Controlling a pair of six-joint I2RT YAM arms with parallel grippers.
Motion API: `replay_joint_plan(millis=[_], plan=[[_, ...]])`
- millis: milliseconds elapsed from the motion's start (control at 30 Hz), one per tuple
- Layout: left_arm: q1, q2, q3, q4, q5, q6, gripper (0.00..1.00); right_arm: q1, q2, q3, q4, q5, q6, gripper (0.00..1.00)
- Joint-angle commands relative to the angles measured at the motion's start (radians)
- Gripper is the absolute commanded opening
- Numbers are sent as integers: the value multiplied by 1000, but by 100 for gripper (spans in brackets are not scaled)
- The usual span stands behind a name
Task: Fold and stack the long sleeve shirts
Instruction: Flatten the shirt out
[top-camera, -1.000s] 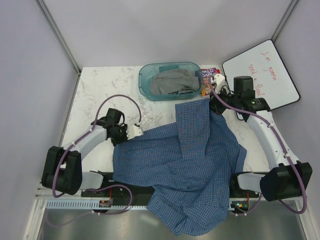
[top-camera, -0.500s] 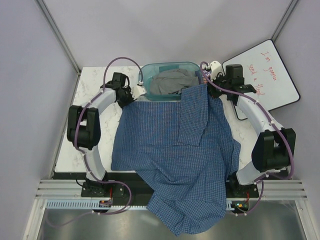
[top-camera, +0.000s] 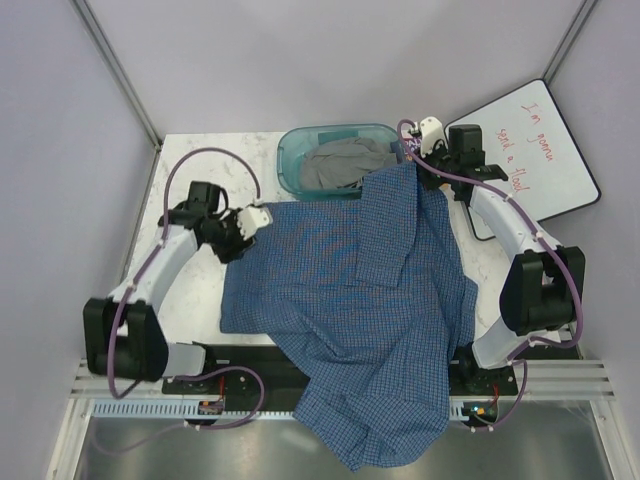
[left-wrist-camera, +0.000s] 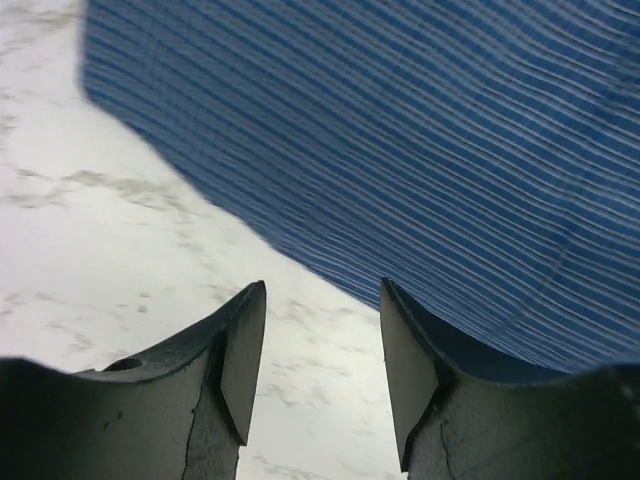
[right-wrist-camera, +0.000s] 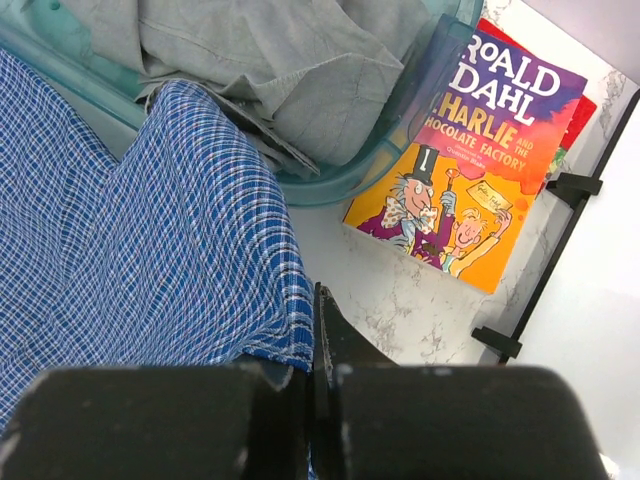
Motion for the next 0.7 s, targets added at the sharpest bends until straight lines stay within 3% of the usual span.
replay_joint_plan(millis=[0,133,167,233,333,467,533,567,600,667], plan=[[-32,-184,-152,-200,147,126,55,-5,-31,16,39,-4,16,0],[-191,-292,-254,-271,119,111,50,-5,-18,18,-1,4,13,0],[-287,-299,-277,-266,92,97,51,-5,-18,15,-7,4,10,1],[-355,-296,-333,-252,21,69,56,-6,-25,-5,-7,10,12,1],[-374,-270,-390,-180,-54,71,61,0,-36,-25,-15,14,15,5],[-372,-238,-438,-70,-157,90,60,18,-24,-21,-36,39,-13,10],[-372,-208,-410,-70,-163,94,44,21,-10,12,-53,51,-17,10],[-372,-201,-374,-85,-148,107,26,21,8,27,-62,56,-20,10],[-371,-197,-349,-124,-139,113,15,20,18,54,-79,59,-27,9],[-365,-194,-261,-164,-84,127,2,21,30,71,-90,62,-33,8]])
